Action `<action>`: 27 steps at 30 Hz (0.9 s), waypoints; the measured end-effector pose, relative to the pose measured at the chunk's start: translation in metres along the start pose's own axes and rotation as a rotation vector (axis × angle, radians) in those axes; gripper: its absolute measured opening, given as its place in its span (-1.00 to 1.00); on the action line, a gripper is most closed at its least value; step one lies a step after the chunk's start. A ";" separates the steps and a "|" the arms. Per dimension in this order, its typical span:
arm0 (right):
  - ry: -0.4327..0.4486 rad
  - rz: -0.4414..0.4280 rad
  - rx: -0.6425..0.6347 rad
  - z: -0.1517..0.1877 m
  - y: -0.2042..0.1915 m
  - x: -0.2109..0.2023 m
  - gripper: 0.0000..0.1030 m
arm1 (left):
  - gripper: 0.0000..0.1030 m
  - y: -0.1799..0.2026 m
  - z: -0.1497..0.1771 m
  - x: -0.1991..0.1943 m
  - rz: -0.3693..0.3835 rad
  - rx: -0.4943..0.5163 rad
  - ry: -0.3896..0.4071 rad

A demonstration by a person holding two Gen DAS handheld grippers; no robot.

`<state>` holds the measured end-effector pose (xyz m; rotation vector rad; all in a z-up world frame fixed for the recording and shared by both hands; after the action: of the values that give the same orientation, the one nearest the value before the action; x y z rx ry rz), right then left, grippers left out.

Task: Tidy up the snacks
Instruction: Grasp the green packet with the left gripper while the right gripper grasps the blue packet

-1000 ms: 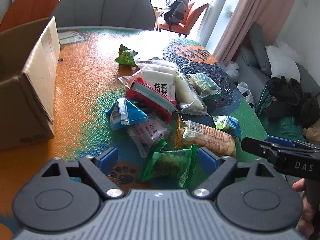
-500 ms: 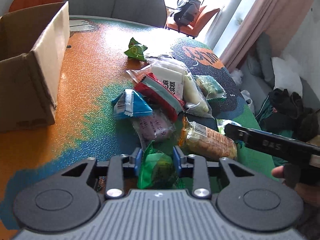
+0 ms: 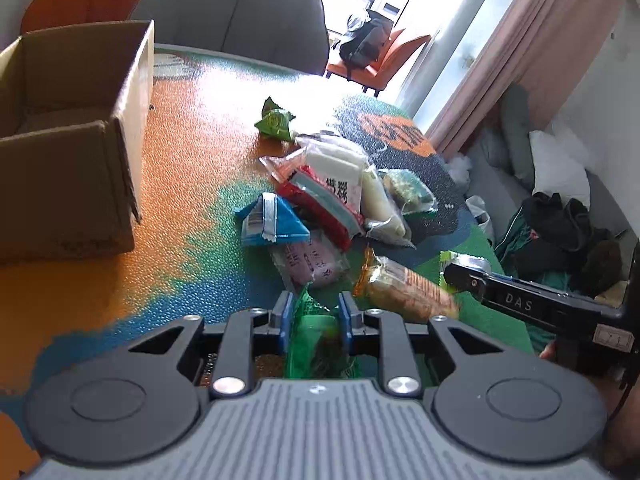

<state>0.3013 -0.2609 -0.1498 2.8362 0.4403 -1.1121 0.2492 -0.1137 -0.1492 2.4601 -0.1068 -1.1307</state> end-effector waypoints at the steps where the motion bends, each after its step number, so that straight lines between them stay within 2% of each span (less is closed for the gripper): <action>1: 0.005 -0.001 0.001 -0.001 -0.001 -0.003 -0.43 | -0.56 0.000 -0.001 -0.003 0.003 0.000 0.008; 17: 0.096 -0.066 -0.030 -0.032 -0.055 -0.035 -0.43 | -0.56 -0.004 -0.038 -0.053 0.006 0.050 0.131; 27: 0.140 -0.091 -0.047 -0.054 -0.089 -0.045 -0.43 | -0.56 -0.025 -0.073 -0.082 -0.015 0.044 0.210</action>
<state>0.2795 -0.1783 -0.0755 2.8892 0.6029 -0.9067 0.2459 -0.0456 -0.0596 2.6054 -0.0507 -0.8776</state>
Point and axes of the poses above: each gripper's, at about its wrist camera, not at the fingertips, and x roughly the way its jaws point, y to its right, z to its underside, the point moved 5 cm from there along x, roughly the way its jaws point, and after that the axes turned 7 degrees about -x, right-handed, at the moved point
